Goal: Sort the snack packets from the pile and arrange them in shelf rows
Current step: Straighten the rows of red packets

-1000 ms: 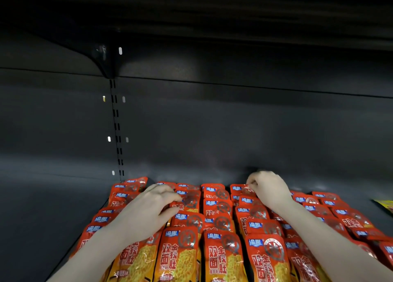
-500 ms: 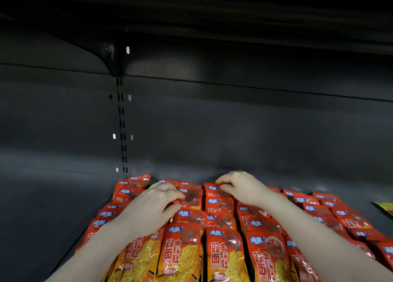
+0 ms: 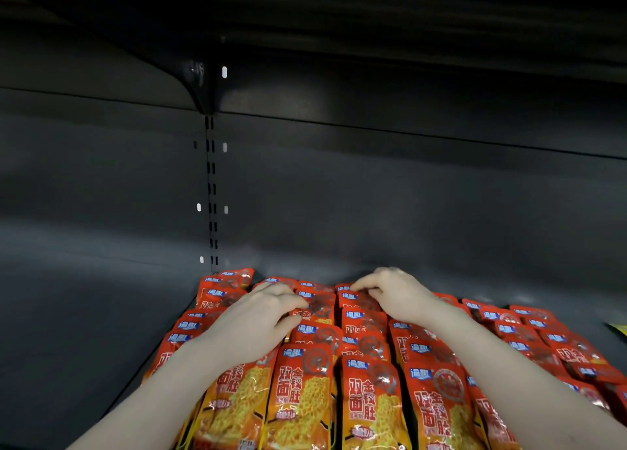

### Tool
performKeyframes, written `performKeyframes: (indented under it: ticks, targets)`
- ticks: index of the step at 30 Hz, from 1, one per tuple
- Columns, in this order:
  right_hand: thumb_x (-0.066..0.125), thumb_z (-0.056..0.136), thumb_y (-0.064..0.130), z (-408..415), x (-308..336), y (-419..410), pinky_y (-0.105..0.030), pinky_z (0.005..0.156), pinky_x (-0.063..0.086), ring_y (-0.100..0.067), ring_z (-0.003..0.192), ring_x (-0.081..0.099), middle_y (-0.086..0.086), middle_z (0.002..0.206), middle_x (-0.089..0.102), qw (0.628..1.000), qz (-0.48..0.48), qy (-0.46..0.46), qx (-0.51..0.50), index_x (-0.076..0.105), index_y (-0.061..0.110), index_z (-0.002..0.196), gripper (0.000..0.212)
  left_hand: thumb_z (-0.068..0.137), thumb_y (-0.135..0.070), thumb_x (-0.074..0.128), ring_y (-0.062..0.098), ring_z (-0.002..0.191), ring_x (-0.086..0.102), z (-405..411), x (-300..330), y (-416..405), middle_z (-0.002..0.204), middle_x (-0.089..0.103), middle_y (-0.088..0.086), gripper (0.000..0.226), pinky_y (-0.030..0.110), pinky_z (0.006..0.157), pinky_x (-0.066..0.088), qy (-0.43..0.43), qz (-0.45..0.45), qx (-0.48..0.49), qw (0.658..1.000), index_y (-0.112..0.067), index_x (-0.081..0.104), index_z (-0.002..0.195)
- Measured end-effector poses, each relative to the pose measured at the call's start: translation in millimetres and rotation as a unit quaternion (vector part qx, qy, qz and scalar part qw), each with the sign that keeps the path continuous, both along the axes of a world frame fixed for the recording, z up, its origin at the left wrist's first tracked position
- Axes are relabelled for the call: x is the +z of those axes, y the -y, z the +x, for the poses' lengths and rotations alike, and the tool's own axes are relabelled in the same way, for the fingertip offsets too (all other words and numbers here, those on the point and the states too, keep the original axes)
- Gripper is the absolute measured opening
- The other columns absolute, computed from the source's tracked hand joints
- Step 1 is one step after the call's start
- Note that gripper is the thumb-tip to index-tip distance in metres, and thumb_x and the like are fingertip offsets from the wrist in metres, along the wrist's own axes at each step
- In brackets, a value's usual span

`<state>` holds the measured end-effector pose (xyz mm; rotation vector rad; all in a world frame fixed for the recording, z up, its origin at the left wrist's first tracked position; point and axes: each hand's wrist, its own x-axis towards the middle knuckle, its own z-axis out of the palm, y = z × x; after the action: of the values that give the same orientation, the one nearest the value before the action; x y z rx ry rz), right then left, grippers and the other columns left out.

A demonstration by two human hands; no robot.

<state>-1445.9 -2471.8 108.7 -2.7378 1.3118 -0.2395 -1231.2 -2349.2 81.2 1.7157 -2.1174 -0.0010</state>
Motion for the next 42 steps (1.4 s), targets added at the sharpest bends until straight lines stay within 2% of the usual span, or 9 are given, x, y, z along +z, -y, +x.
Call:
performKeyframes:
  ticks: [5, 9, 11, 16, 22, 28, 32, 36, 42]
  targets:
    - [0.051, 0.095, 0.028, 4, 9, -13, -0.033, 0.096, 0.043, -0.013, 0.111, 0.049, 0.005, 0.112, 0.06, 0.999, -0.036, 0.027, 0.01, 0.064, 0.032, 0.115, 0.024, 0.099, -0.036, 0.044, 0.003, 0.129, 0.037, 2, 2, -3, 0.134, 0.05, -0.014, 0.035, 0.025, 0.11, 0.031, -0.001, -0.006, 0.004, 1.0, -0.033, 0.052, 0.133]
    - [0.062, 0.087, 0.032, 13, 19, -33, -0.024, 0.085, 0.045, 0.001, 0.084, 0.051, 0.02, 0.081, 0.056, 0.995, -0.031, 0.049, 0.076, 0.072, 0.027, 0.092, 0.012, 0.095, -0.035, 0.052, 0.001, 0.117, 0.041, 1, 5, -7, 0.12, 0.056, -0.016, 0.025, 0.023, 0.103, 0.036, -0.014, -0.042, 0.002, 0.999, -0.032, 0.062, 0.118]
    - [0.066, 0.084, 0.034, 17, 21, -45, -0.019, 0.077, 0.042, 0.003, 0.077, 0.05, 0.022, 0.074, 0.054, 0.993, -0.004, 0.044, 0.107, 0.073, 0.027, 0.087, 0.011, 0.092, -0.036, 0.056, -0.001, 0.11, 0.041, -1, 6, -9, 0.114, 0.056, -0.018, 0.02, 0.022, 0.1, 0.037, -0.017, -0.053, -0.001, 0.998, -0.032, 0.065, 0.11]
    - [0.067, 0.082, 0.038, 25, 16, -59, -0.022, 0.078, 0.038, -0.003, 0.086, 0.048, 0.017, 0.083, 0.057, 0.993, -0.005, 0.001, 0.12, 0.073, 0.024, 0.089, 0.016, 0.091, -0.034, 0.058, 0.001, 0.107, 0.043, -1, 4, -9, 0.11, 0.058, -0.017, 0.016, 0.025, 0.098, 0.038, -0.018, -0.045, -0.005, 0.999, -0.031, 0.066, 0.105]
    - [0.065, 0.086, 0.026, 28, 15, -62, -0.014, 0.07, 0.036, 0.002, 0.077, 0.049, 0.022, 0.073, 0.051, 0.994, 0.025, 0.045, 0.093, 0.072, 0.019, 0.086, 0.011, 0.099, -0.025, 0.044, 0.007, 0.109, 0.046, 8, 2, -7, 0.114, 0.06, -0.013, 0.024, 0.026, 0.097, 0.038, 0.0, -0.062, 0.019, 0.998, -0.028, 0.065, 0.111]
    - [0.06, 0.089, 0.027, 37, 13, -67, -0.023, 0.085, 0.039, -0.004, 0.091, 0.046, 0.018, 0.081, 0.049, 0.996, -0.004, 0.037, 0.084, 0.071, 0.019, 0.091, 0.014, 0.099, -0.021, 0.041, 0.012, 0.115, 0.047, 16, -1, -3, 0.121, 0.059, -0.007, 0.029, 0.03, 0.1, 0.04, 0.025, -0.061, 0.066, 0.996, -0.026, 0.061, 0.119]
    - [0.061, 0.088, 0.03, 41, 10, -71, -0.023, 0.083, 0.039, -0.004, 0.089, 0.044, 0.019, 0.076, 0.046, 0.996, -0.026, 0.047, 0.075, 0.07, 0.021, 0.091, 0.013, 0.099, -0.023, 0.041, 0.012, 0.117, 0.047, 17, -1, -4, 0.123, 0.058, -0.007, 0.028, 0.03, 0.101, 0.04, 0.021, -0.047, 0.068, 0.996, -0.028, 0.06, 0.12]
    - [0.062, 0.087, 0.035, 39, 12, -81, -0.021, 0.079, 0.037, -0.006, 0.09, 0.047, 0.014, 0.082, 0.053, 0.992, -0.062, 0.071, 0.087, 0.069, 0.023, 0.088, 0.014, 0.099, -0.023, 0.041, 0.013, 0.117, 0.048, 28, 11, -9, 0.122, 0.057, -0.007, 0.029, 0.03, 0.101, 0.039, 0.01, -0.058, 0.08, 0.995, -0.027, 0.06, 0.12]
    - [0.068, 0.077, 0.05, 39, 10, -95, -0.025, 0.08, 0.04, -0.009, 0.093, 0.048, 0.01, 0.087, 0.057, 0.994, -0.014, 0.02, 0.102, 0.067, 0.026, 0.083, 0.025, 0.099, -0.026, 0.044, 0.01, 0.113, 0.051, 62, 19, -24, 0.118, 0.06, -0.01, 0.026, 0.029, 0.099, 0.041, 0.016, -0.032, 0.075, 0.997, -0.027, 0.063, 0.117]
